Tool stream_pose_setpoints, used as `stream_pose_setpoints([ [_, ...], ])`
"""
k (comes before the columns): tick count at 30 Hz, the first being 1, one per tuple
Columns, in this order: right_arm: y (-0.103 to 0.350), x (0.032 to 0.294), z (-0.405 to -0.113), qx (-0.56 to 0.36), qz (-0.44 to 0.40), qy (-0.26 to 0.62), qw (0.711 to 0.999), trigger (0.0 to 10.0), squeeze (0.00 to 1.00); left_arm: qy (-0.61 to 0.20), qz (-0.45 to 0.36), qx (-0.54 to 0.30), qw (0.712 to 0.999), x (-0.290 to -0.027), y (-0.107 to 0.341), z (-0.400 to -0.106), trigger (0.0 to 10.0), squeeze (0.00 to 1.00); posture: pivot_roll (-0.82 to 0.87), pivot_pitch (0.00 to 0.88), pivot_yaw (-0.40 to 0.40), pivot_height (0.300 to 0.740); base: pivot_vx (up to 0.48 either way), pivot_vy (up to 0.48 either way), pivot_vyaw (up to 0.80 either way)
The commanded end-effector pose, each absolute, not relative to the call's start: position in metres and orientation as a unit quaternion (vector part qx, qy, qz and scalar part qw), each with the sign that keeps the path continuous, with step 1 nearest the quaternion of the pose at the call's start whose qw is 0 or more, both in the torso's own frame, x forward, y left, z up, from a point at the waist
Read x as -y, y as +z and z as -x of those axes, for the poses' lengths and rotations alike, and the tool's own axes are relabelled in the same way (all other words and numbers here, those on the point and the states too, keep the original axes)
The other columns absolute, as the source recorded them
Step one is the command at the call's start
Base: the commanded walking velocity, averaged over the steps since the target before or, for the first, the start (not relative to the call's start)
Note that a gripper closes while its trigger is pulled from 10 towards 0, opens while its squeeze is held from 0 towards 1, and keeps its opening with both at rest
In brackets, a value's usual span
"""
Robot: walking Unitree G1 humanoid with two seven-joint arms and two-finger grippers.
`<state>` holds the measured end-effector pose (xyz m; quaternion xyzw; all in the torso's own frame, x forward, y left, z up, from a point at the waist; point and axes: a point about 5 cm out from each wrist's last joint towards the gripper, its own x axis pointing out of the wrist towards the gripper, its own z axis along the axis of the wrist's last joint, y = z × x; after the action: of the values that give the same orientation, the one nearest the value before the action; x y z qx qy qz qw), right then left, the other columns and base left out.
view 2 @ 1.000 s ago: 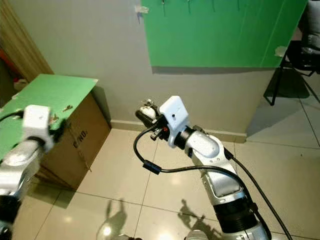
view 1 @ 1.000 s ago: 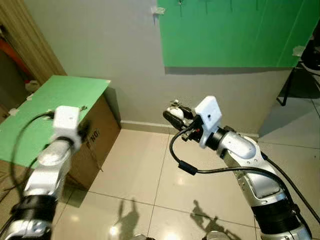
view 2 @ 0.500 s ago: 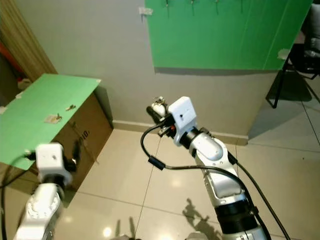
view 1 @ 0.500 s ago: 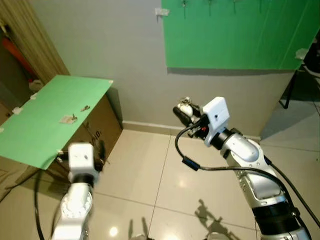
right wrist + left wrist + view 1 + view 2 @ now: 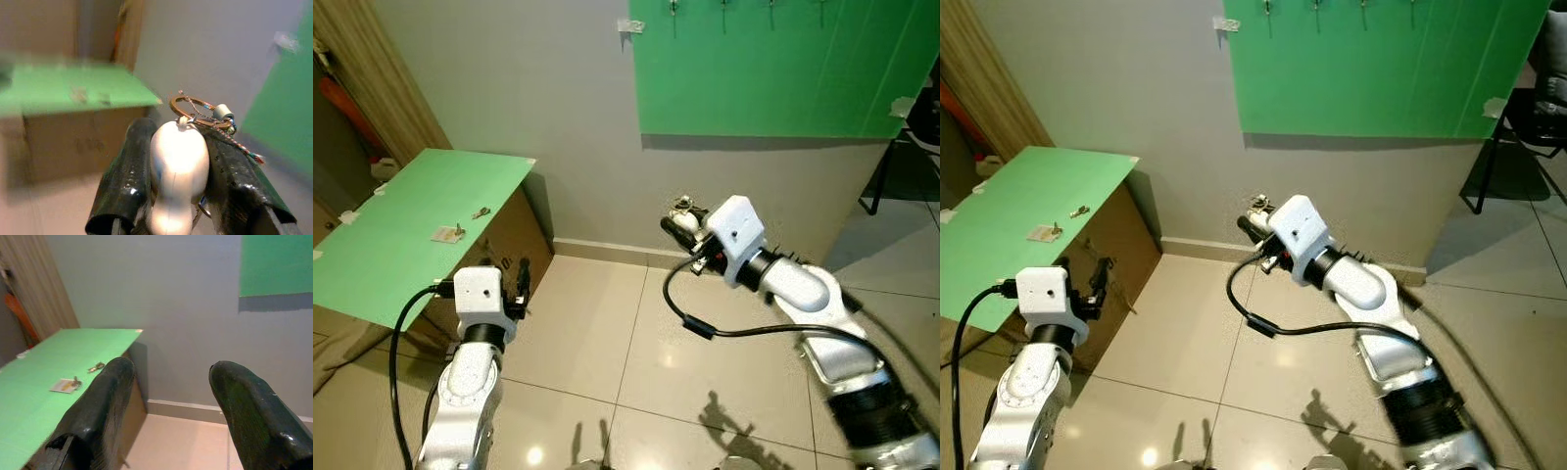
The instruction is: Hang keys on a hook
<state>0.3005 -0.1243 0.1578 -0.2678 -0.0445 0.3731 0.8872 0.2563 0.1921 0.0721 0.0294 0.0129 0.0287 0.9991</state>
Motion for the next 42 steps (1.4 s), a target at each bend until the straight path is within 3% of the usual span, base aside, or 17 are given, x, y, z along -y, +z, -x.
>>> stream_pose_setpoints([
  [1, 0.164, 0.117, -0.301, 0.068, 0.320, 0.396, 0.858, 0.0, 0.00, 0.034, -0.025, -0.024, 0.999, -0.198, 0.070, -0.257, 10.0, 0.00, -0.24, 0.012, 0.151, 0.740, 0.000, 0.000, 0.00],
  [7, 0.174, 0.129, -0.312, 0.106, 0.540, 0.409, 0.728, 0.0, 0.00, -0.014, 0.002, -0.042, 0.999, -0.184, 0.065, -0.261, 10.0, 0.00, -0.24, 0.007, 0.143, 0.740, 0.000, 0.000, 0.00],
  [8, 0.175, 0.132, -0.316, 0.121, 0.595, 0.402, 0.685, 0.0, 0.00, -0.025, 0.012, -0.046, 0.999, -0.181, 0.064, -0.262, 10.0, 0.00, -0.24, 0.006, 0.138, 0.740, 0.000, 0.000, 0.00],
  [9, 0.175, 0.132, -0.316, 0.121, 0.595, 0.402, 0.685, 0.0, 0.00, -0.025, 0.012, -0.046, 0.999, -0.181, 0.064, -0.262, 10.0, 0.00, -0.24, 0.006, 0.138, 0.740, 0.000, 0.000, 0.00],
  [11, 0.177, 0.137, -0.322, 0.136, 0.651, 0.390, 0.637, 0.0, 0.00, -0.043, 0.027, -0.049, 0.998, -0.176, 0.066, -0.266, 10.0, 0.00, -0.24, 0.003, 0.132, 0.740, 0.000, 0.000, 0.00],
  [12, 0.177, 0.137, -0.322, 0.136, 0.651, 0.390, 0.637, 0.0, 0.00, -0.043, 0.027, -0.049, 0.998, -0.176, 0.066, -0.266, 10.0, 0.00, -0.24, 0.003, 0.132, 0.740, 0.000, 0.000, 0.00],
  [14, 0.180, 0.140, -0.327, 0.159, 0.691, 0.377, 0.597, 0.0, 0.00, -0.093, 0.063, -0.059, 0.992, -0.166, 0.070, -0.271, 10.0, 0.00, -0.23, 0.001, 0.128, 0.740, 0.000, 0.000, 0.00],
  [16, 0.183, 0.140, -0.328, 0.178, 0.706, 0.371, 0.576, 0.0, 0.00, -0.138, 0.080, -0.067, 0.985, -0.157, 0.074, -0.273, 10.0, 0.00, -0.23, 0.002, 0.128, 0.740, 0.000, 0.000, 0.00],
  [21, 0.188, 0.135, -0.329, 0.240, 0.715, 0.370, 0.542, 0.0, 0.00, -0.208, 0.083, -0.065, 0.972, -0.149, 0.087, -0.279, 10.0, 0.00, -0.24, 0.003, 0.126, 0.740, 0.000, 0.000, 0.00],
  [25, 0.186, 0.133, -0.329, 0.267, 0.704, 0.369, 0.545, 0.0, 0.00, -0.257, 0.039, -0.070, 0.963, -0.153, 0.092, -0.282, 10.0, 0.00, -0.24, 0.002, 0.124, 0.740, 0.000, 0.000, 0.00],
  [32, 0.182, 0.135, -0.329, 0.267, 0.693, 0.373, 0.557, 0.0, 0.00, -0.307, 0.033, -0.077, 0.948, -0.150, 0.098, -0.280, 10.0, 0.00, -0.24, 0.003, 0.124, 0.740, 0.000, 0.000, 0.00],
  [37, 0.183, 0.127, -0.325, 0.280, 0.632, 0.397, 0.604, 0.0, 0.00, -0.457, 0.031, -0.057, 0.887, -0.150, 0.145, -0.287, 10.0, 0.00, -0.24, 0.004, 0.118, 0.740, 0.000, 0.000, 0.00],
  [42, 0.185, 0.123, -0.323, 0.283, 0.606, 0.409, 0.621, 0.0, 0.00, -0.505, 0.027, -0.047, 0.862, -0.155, 0.168, -0.294, 10.0, 0.00, -0.24, 0.000, 0.122, 0.740, 0.000, 0.000, 0.00],
])
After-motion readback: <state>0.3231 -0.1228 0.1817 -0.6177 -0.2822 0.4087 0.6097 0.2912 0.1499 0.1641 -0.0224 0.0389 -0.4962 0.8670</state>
